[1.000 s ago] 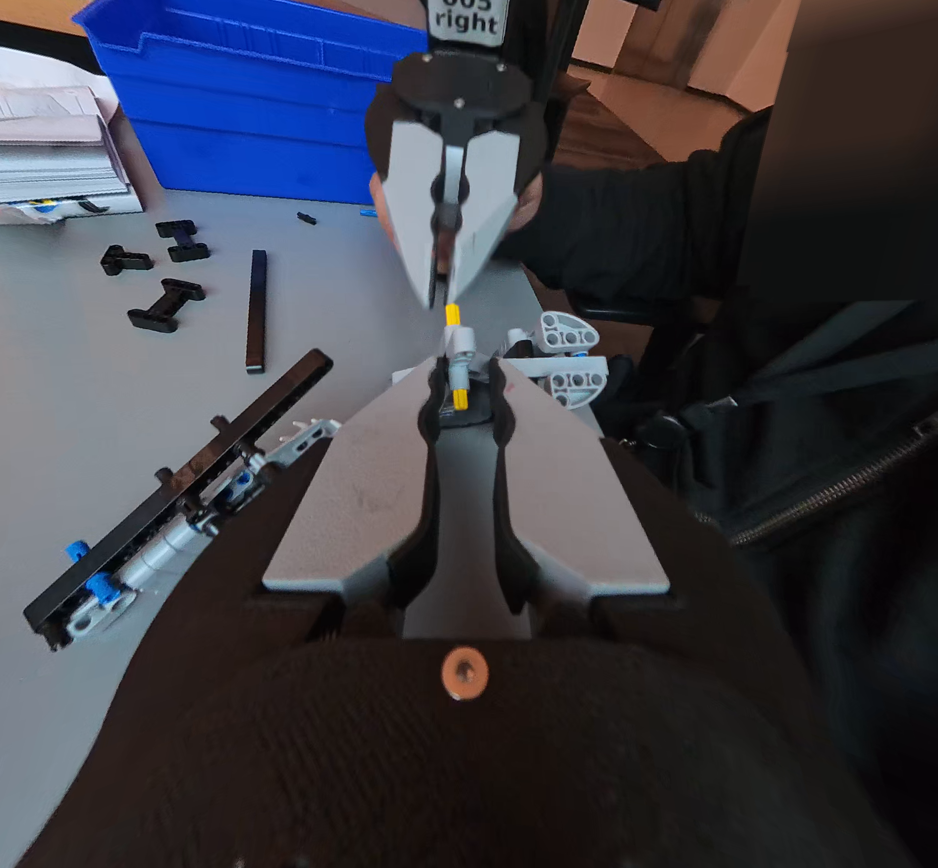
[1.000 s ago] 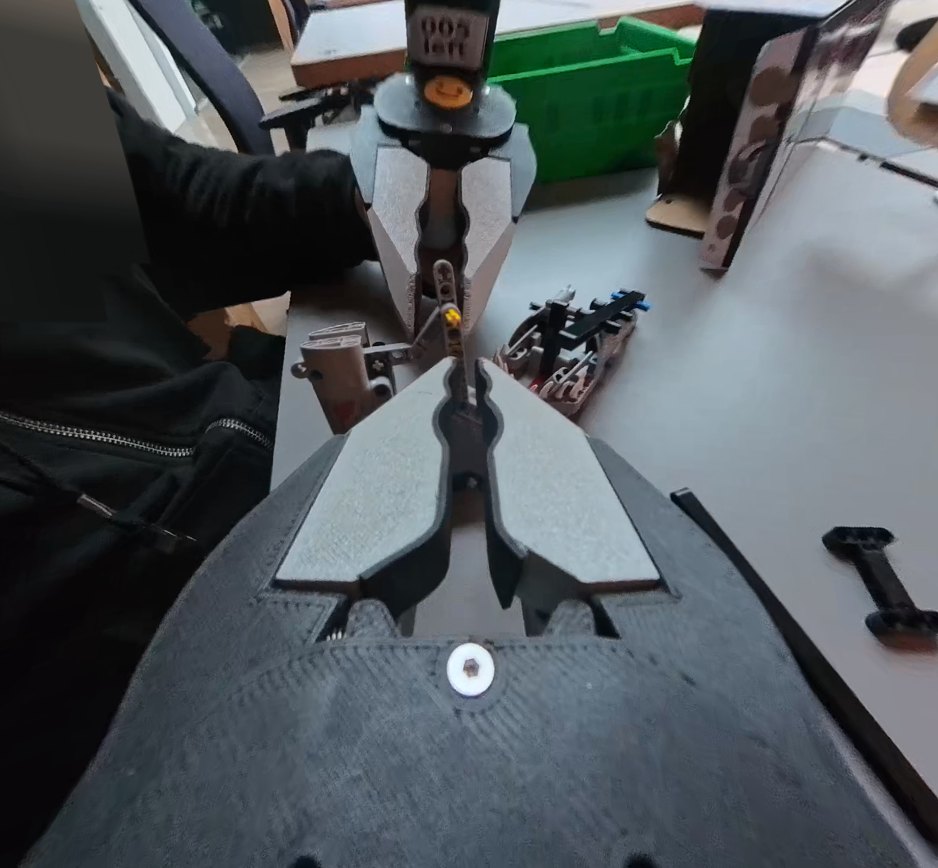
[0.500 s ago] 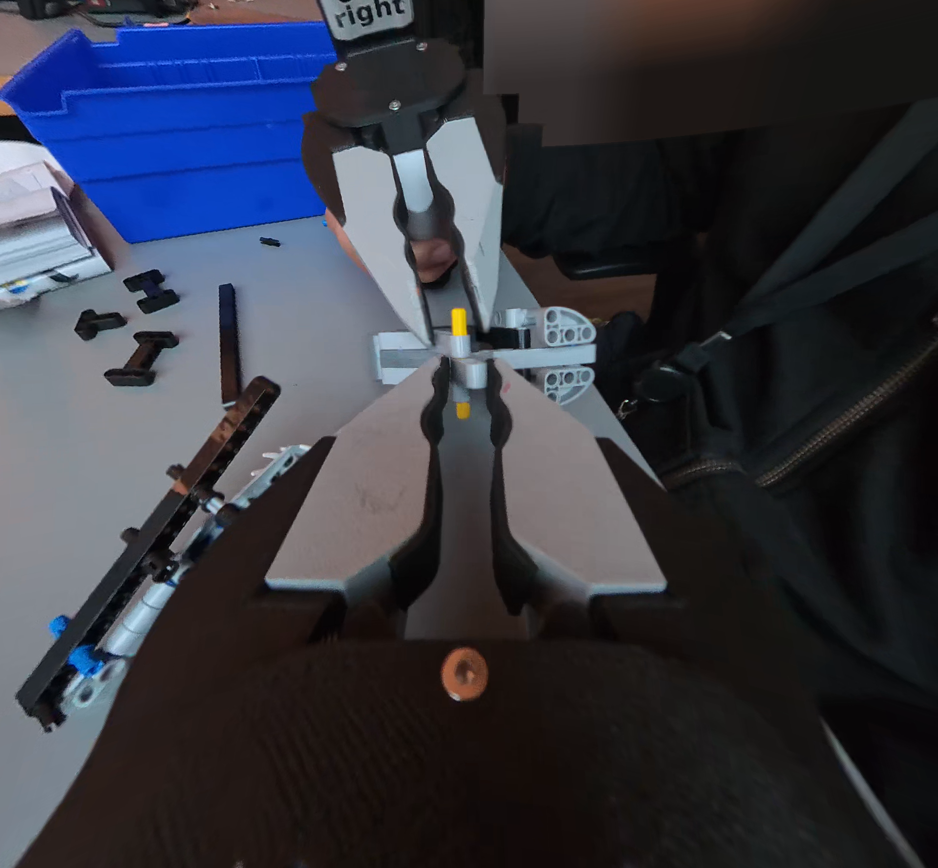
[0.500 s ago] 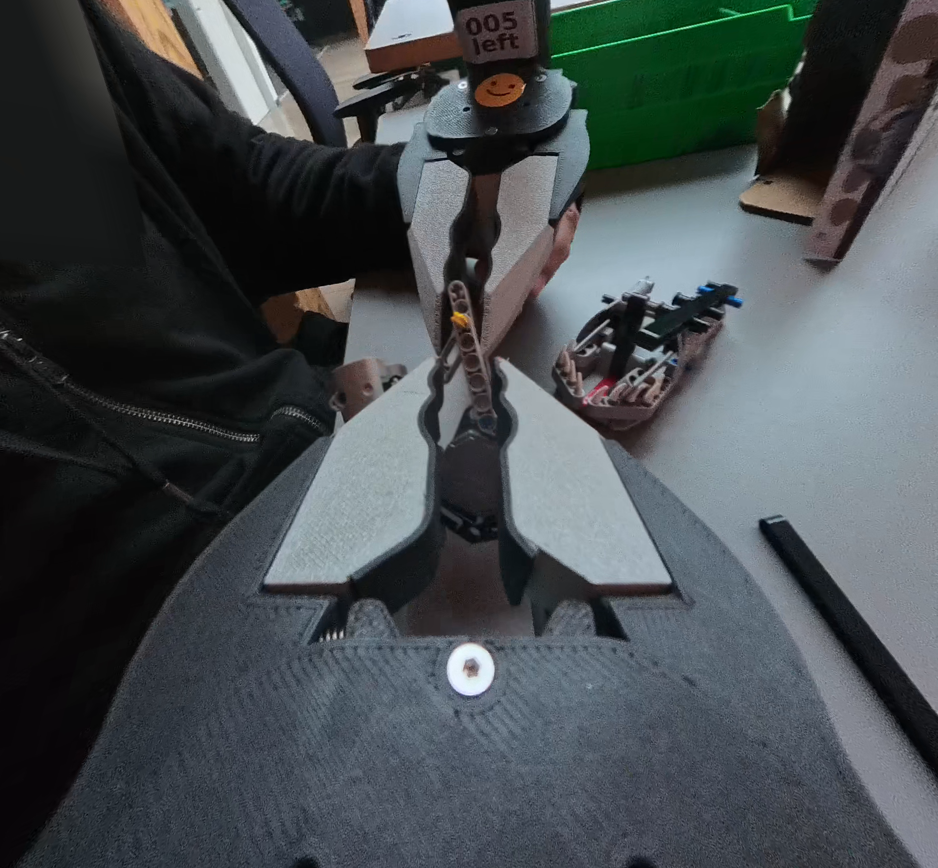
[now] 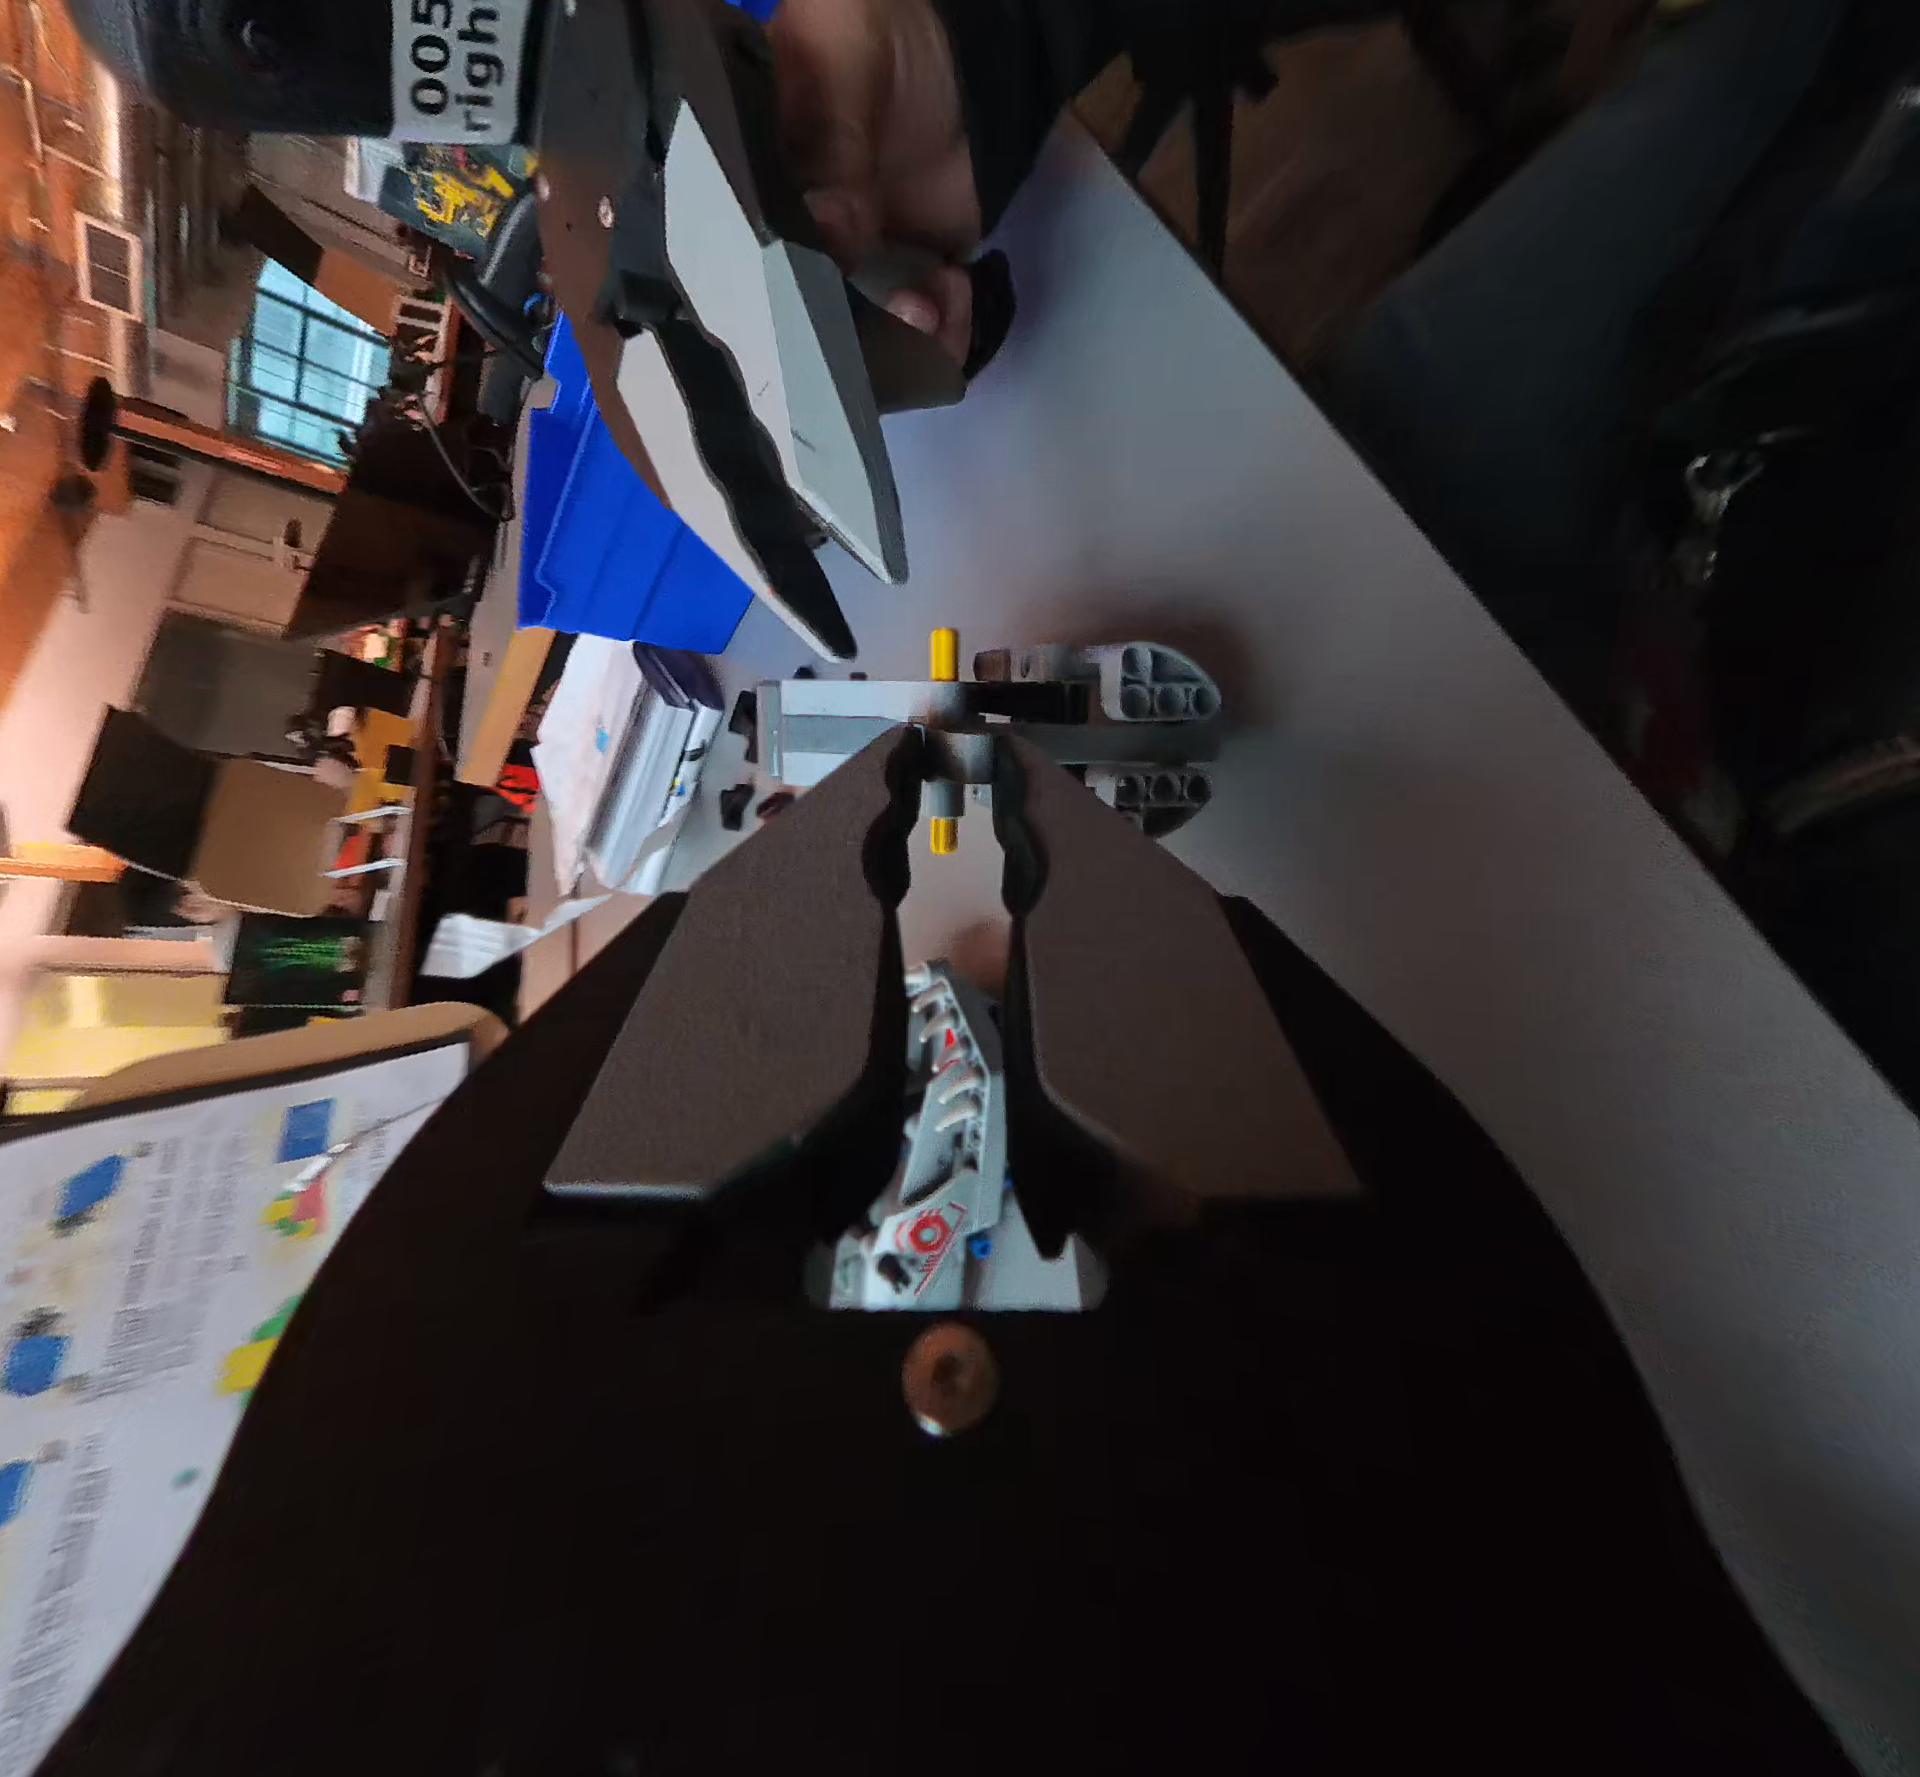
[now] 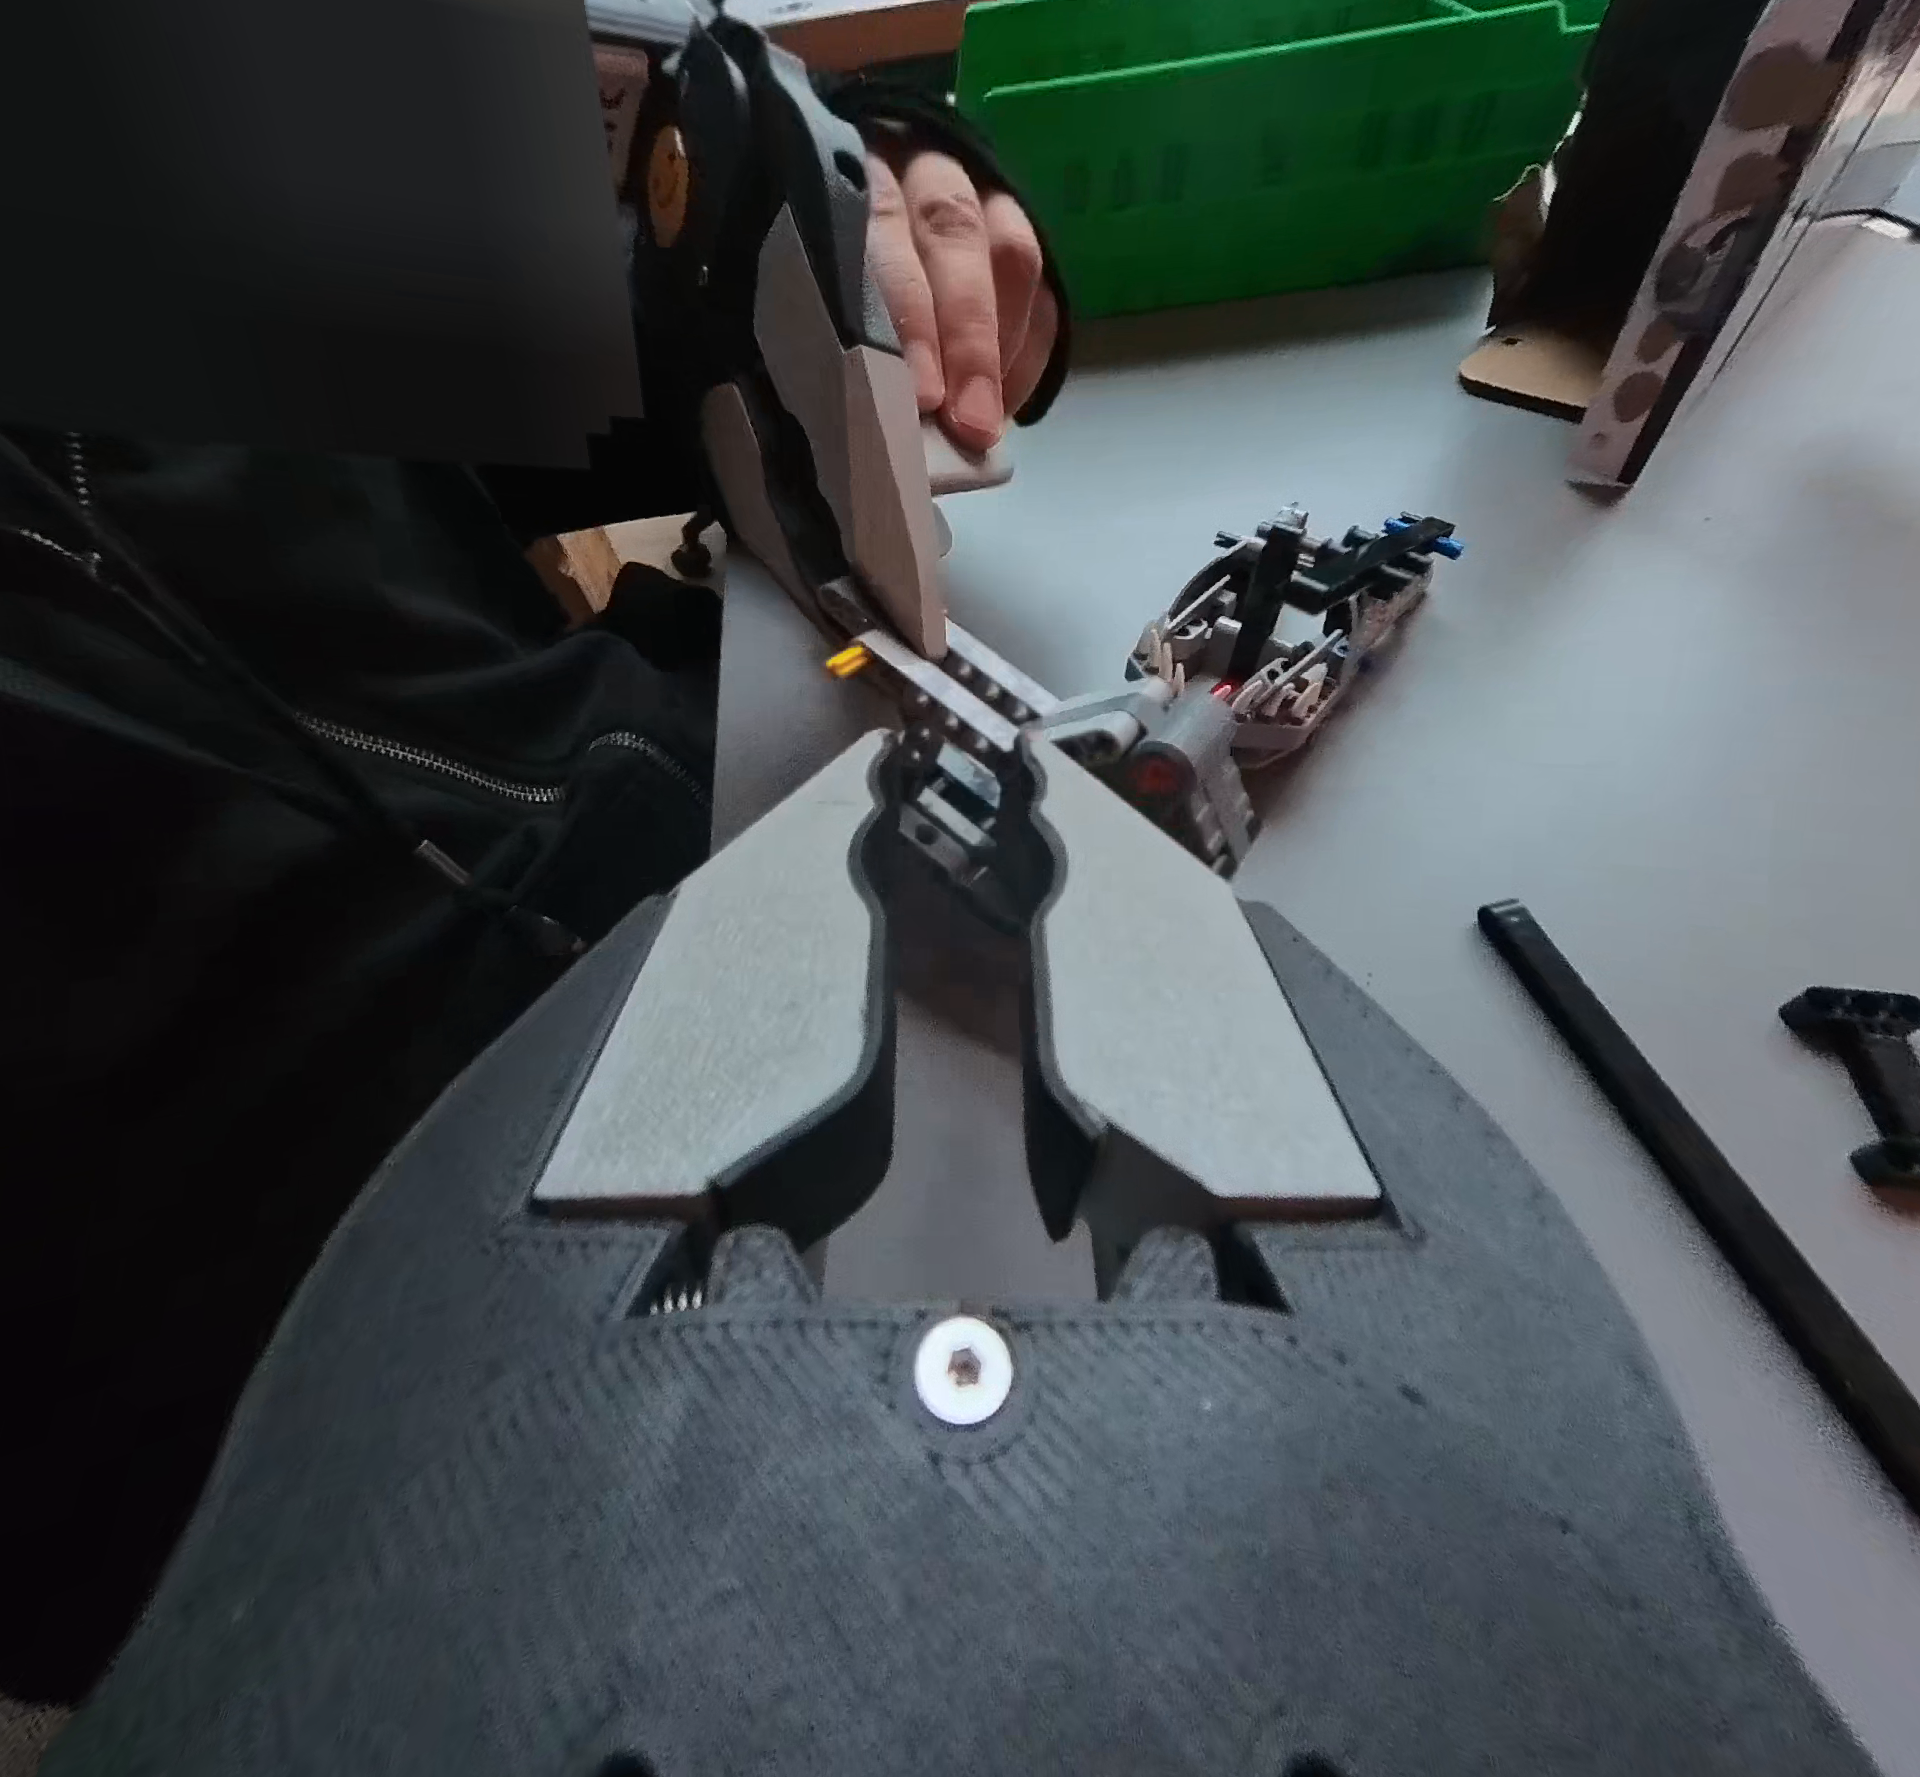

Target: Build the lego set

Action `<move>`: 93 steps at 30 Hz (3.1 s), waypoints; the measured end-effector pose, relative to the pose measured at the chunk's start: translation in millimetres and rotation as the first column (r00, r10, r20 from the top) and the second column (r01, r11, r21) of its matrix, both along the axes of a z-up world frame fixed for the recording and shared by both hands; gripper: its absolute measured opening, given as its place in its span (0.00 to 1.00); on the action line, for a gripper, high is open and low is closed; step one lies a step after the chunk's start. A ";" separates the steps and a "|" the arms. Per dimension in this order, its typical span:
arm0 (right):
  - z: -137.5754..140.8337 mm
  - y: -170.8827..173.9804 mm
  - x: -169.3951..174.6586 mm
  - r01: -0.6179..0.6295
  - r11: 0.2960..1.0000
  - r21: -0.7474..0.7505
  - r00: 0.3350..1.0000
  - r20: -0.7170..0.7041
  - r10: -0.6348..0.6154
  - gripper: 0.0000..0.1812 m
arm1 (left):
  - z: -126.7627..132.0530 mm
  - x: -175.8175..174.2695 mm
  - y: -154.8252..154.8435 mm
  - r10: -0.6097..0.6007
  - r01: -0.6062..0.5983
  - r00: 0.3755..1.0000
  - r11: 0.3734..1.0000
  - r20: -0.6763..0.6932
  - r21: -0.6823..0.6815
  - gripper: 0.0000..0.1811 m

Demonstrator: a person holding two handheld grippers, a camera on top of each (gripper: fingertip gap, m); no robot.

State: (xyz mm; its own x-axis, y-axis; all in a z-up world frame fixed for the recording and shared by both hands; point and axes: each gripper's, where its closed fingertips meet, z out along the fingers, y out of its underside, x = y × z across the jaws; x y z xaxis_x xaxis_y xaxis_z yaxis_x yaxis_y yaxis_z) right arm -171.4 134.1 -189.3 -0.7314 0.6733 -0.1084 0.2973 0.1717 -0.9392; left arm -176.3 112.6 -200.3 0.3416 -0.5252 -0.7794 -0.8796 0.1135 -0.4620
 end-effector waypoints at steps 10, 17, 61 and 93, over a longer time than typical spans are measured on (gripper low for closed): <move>-14.1 4.8 1.8 0.026 0.999 0.039 0.999 0.032 -0.027 0.09 | -3.9 1.0 3.3 0.011 -0.007 0.998 0.998 -0.063 0.055 0.06; -12.8 6.0 0.7 0.038 0.999 0.032 0.999 0.028 -0.039 0.10 | -3.8 0.3 5.3 0.014 -0.012 0.999 0.998 -0.033 0.062 0.06; -40.0 14.5 -19.0 0.288 0.897 0.334 0.947 0.039 -0.318 0.26 | -35.2 -3.4 20.3 0.347 -0.172 0.829 0.904 0.439 -0.392 0.11; -19.7 17.9 -107.0 0.283 0.919 0.275 0.947 0.069 -0.313 0.27 | -12.5 -115.9 7.7 0.643 -0.441 0.534 0.766 0.548 -0.469 0.14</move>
